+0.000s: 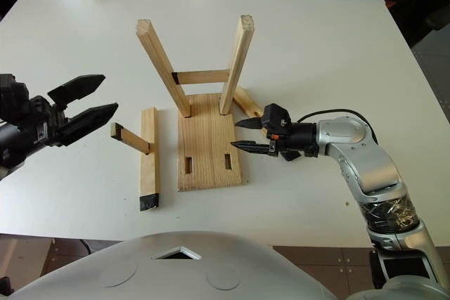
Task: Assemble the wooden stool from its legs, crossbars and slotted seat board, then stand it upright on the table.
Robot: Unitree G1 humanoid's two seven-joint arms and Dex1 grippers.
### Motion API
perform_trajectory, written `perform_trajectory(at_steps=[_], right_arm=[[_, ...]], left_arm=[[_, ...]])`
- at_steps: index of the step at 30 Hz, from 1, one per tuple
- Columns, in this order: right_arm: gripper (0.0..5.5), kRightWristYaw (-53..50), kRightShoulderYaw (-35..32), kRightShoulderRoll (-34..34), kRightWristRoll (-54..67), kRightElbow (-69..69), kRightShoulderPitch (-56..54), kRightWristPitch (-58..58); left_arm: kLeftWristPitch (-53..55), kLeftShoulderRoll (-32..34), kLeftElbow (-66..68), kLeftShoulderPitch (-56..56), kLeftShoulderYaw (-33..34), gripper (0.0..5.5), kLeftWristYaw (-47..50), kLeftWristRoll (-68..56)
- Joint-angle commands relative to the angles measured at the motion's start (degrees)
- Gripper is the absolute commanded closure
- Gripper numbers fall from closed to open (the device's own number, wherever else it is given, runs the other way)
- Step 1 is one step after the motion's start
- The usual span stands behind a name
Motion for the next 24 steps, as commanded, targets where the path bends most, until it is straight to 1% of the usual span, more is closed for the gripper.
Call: perform_trajectory(at_steps=[1, 6, 13, 16, 18, 20, 22, 24], right_arm=[[3.09, 0.2, 0.6, -0.2, -0.2, 0.5, -1.6, -0.3], [3.09, 0.5, 1.1, -0.2, -0.5, 1.3, -2.7, -0.7], [3.09, 0.8, 1.2, -0.3, -0.5, 1.8, -3.3, -1.1], [3.09, 0.8, 1.1, -0.4, -0.4, 1.8, -3.2, -1.2], [3.09, 0.7, 1.2, -0.4, -0.5, 1.7, -3.1, -1.2], [3.09, 0.6, 1.3, -0.2, -0.5, 1.7, -2.7, -1.4], [3.09, 0.6, 1.8, 0.0, -0.8, 2.0, -2.8, -1.5], [3.09, 0.8, 2.1, 0.0, -1.0, 2.2, -3.0, -1.6]], left_arm=[[-0.7, -2.3, 0.7, -5.0, -3.5, 1.92, 4.5, 1.0], [-1.5, -4.3, 1.1, -9.2, -6.5, 1.92, 8.0, 2.7], [-1.7, -4.5, -1.3, -12.2, -6.2, 1.92, 10.6, 1.1], [-2.1, -4.6, -2.0, -11.0, -6.9, 1.92, 10.1, 1.8], [-3.0, -5.7, -0.8, -8.2, -9.4, 1.92, 9.0, 4.8], [-4.6, -8.1, 1.7, -4.1, -14.5, 1.92, 6.9, 8.4], [-8.1, -9.6, 5.1, -0.6, -20.3, 1.92, 4.6, 14.8], [-10.9, -11.7, 9.7, 0.6, -23.4, 1.92, 3.7, 18.8]])
